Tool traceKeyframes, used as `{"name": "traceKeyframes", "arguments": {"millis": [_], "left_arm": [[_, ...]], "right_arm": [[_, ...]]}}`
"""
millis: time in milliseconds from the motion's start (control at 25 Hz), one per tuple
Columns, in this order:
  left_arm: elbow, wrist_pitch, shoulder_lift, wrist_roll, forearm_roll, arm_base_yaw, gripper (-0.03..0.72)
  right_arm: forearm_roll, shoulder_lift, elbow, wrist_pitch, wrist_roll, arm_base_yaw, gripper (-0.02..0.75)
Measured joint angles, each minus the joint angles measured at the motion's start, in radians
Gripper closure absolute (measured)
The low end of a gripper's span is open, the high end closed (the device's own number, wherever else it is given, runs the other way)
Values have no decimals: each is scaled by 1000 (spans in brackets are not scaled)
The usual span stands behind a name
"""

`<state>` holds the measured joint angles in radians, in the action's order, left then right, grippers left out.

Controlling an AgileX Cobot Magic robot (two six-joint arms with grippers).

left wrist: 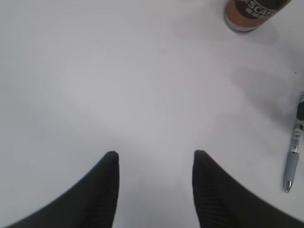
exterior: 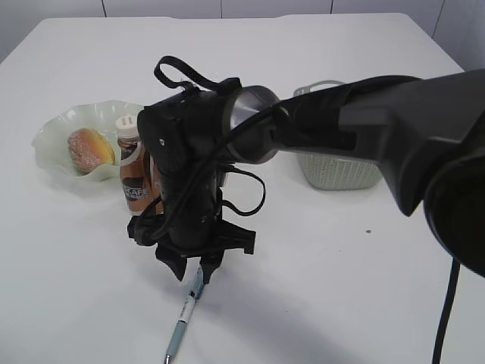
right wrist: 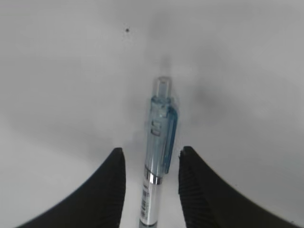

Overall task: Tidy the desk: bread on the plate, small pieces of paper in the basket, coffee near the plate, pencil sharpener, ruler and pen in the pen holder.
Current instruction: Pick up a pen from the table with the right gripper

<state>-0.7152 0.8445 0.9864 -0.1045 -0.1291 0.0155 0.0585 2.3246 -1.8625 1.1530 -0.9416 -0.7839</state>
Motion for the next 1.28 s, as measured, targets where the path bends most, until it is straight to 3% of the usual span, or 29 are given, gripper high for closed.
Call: {"name": "traceKeyframes", "arguments": {"millis": [640,1120,1280], "left_arm": [[0,-8,0,0,20,0,318],[0,-22,0,0,21,0,318],[0,-22,0,0,21,0,318]], "right_arm": [[19,46,0,-14,43,2,461],[15,46,-1,-19,44,2,620],[15,46,-2,-19,66,2,633]]}}
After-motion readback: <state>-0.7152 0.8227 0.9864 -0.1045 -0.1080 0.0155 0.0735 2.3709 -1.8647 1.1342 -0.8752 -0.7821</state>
